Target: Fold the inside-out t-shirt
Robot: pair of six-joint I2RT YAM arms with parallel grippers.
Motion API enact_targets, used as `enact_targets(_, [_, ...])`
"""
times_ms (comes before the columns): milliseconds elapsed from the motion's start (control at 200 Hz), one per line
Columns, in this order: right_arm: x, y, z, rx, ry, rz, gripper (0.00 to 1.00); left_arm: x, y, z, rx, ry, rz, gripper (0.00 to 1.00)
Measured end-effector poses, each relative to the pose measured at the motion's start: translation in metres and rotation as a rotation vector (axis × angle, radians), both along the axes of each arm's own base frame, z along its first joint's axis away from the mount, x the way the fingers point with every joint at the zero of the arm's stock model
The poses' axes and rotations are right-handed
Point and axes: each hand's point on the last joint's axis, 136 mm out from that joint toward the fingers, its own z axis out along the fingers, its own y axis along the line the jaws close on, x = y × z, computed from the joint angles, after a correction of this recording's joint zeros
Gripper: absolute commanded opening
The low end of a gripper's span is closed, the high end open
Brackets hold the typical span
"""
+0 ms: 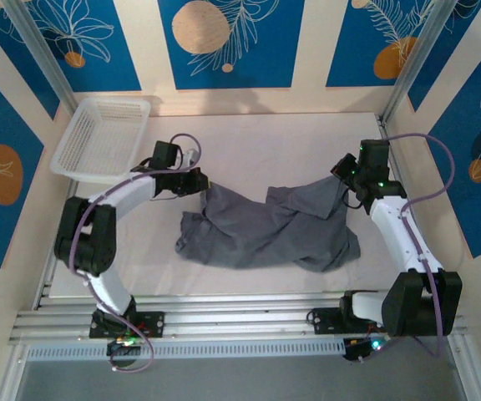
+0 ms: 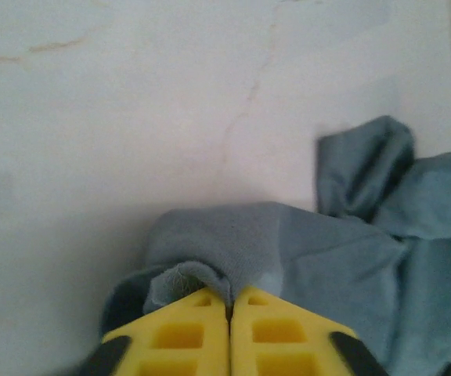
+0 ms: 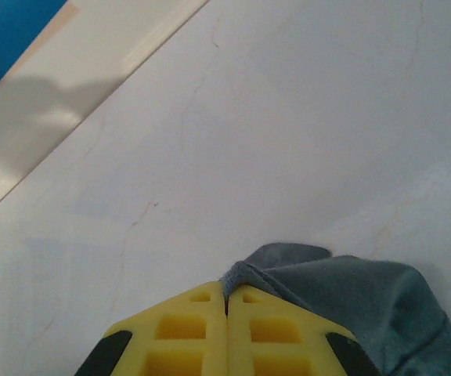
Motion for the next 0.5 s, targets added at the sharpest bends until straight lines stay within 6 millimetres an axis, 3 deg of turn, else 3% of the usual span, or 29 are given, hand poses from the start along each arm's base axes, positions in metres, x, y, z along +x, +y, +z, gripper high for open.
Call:
enact_targets(140, [0.001, 0.006, -0.002, 0.002, -0.007, 0.016, 0.00, 0.016, 0.000, -0.025, 0.048, 0.008, -0.005, 0.35])
enact_targets(295, [0.000, 0.010, -0.004, 0.004, -0.006, 0.028, 0.00, 0.033, 0.002, -0.028, 0.095, -0.028, 0.000, 0.55])
enact_targets(420, [-0.003, 0.012, -0.005, 0.005, -0.006, 0.034, 0.00, 0.033, 0.015, -0.032, 0.173, -0.040, 0.019, 0.70])
enact_targets(500, [-0.004, 0.012, -0.004, 0.005, -0.011, 0.035, 0.00, 0.027, 0.023, -0.035, 0.207, -0.023, 0.046, 0.72])
